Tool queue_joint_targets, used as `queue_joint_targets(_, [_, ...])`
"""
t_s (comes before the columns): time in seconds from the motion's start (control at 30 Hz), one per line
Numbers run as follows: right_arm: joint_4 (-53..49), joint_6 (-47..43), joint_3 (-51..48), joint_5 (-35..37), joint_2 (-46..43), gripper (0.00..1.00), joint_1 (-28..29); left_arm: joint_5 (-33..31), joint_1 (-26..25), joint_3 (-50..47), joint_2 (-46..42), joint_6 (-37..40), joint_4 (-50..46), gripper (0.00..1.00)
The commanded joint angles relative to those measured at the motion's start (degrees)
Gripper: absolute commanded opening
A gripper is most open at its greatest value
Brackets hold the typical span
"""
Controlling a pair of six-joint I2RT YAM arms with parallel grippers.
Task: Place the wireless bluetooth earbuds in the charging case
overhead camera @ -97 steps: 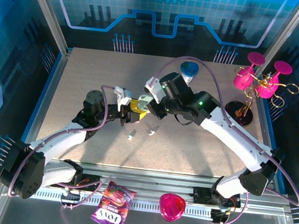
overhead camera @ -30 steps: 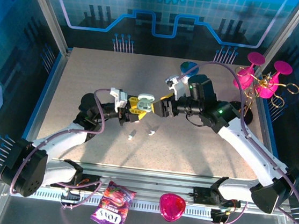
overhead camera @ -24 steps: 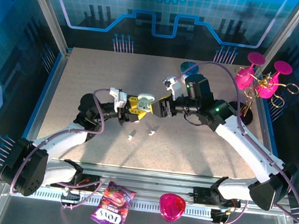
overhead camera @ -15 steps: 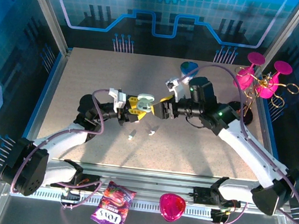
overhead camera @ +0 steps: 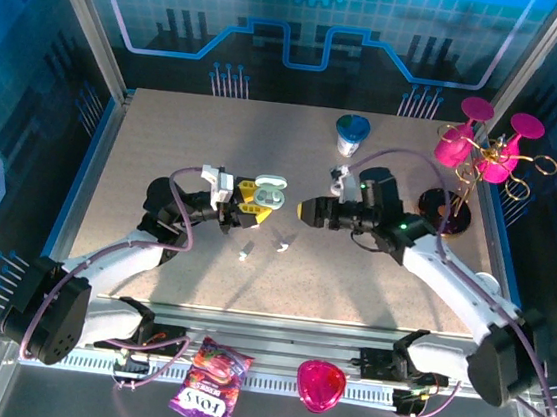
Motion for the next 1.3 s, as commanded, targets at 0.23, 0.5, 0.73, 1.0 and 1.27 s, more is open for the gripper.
queue_joint_targets(0.23, [13.0,8.0,-1.6,2.8,17.4,0.62,9.8,-4.6,0.9,0.5,0.0,-2.5,1.2,0.25])
queue_joint_targets(0.5, [17.1,8.3,1.8,4.7,27.4,0.56,15.8,-10.6,3.1,0.1,-1.0,-4.9,-0.5,0.25])
queue_joint_targets(0.73, [14.3,4.4,7.9,9.2,34.2,0.49,20.3,-15.9,3.7,-0.9,-3.7,-3.0,-3.5,0.25])
queue_joint_targets(1.0, [9.0,1.3,14.0,13.2,38.7,0.47,23.6,-20.7,3.8,-1.8,-8.3,-1.3,-9.1,0.25])
queue_joint_targets(1.27, [6.3,-1.0,16.1,15.8,40.4,0.46,23.7,-20.5,3.7,-1.5,-9.7,-0.2,-11.8,0.25])
